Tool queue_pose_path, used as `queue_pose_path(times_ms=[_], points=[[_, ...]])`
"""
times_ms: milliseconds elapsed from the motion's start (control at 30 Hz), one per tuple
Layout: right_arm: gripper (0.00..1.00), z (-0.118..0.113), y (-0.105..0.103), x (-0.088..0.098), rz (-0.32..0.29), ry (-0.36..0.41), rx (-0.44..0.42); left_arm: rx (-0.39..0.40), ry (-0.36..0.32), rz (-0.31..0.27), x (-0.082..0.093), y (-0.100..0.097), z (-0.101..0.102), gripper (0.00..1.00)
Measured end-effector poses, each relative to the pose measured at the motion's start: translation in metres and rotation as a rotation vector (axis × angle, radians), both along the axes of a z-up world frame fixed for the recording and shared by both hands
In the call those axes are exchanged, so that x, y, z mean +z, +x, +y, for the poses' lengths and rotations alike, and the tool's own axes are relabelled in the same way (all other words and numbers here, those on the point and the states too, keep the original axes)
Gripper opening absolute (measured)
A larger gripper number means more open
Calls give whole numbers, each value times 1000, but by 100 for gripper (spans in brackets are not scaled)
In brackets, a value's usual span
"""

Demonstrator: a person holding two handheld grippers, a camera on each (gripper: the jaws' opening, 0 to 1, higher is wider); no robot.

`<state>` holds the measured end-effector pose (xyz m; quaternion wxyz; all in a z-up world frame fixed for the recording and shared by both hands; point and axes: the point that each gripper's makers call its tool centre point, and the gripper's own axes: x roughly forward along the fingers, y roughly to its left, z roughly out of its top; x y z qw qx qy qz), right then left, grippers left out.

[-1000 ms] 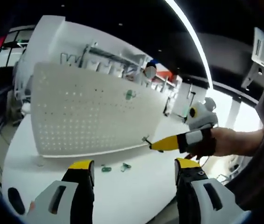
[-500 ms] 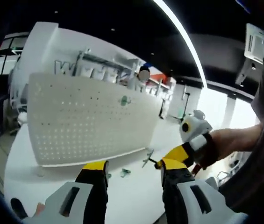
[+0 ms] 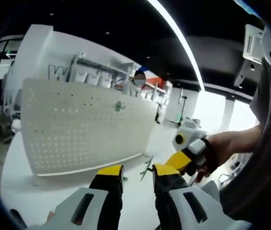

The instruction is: Insert the hook assembly into the mounting plate slot until the hook locks in place.

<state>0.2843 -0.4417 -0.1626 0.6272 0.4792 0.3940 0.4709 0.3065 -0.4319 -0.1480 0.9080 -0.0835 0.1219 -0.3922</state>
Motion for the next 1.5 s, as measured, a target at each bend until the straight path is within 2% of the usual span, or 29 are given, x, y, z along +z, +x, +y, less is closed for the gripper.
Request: queue_pose_path(times_ms=[100, 300, 433, 767, 900, 933, 1067, 1133, 1500], points=[[1, 2, -2, 2, -8, 3, 9, -14, -7, 4, 2, -1, -2, 18], [1, 6, -3, 4, 5, 24, 25, -17, -34, 10, 5, -1, 0, 16], [1, 7, -5, 3, 21, 34, 37, -65, -60, 25, 7, -8, -6, 6], [1, 3, -12, 3, 36, 56, 68, -90, -34, 21, 4, -11, -9, 4], [1, 4, -13, 4, 23, 57, 80, -98, -14, 11, 4, -11, -9, 3], [1, 4, -14, 4, -16, 44, 86, -100, -7, 7, 4, -11, -9, 3], [1, 5, -12, 6, -69, 28, 95, -105, 4, 9, 4, -11, -9, 3], [1, 6, -10, 5, -74, 24, 91, -100, 7, 13, 3, -10, -8, 3], [5, 5, 0, 3, -243, -87, 86, -52, 9, 49, -2, -6, -1, 3]])
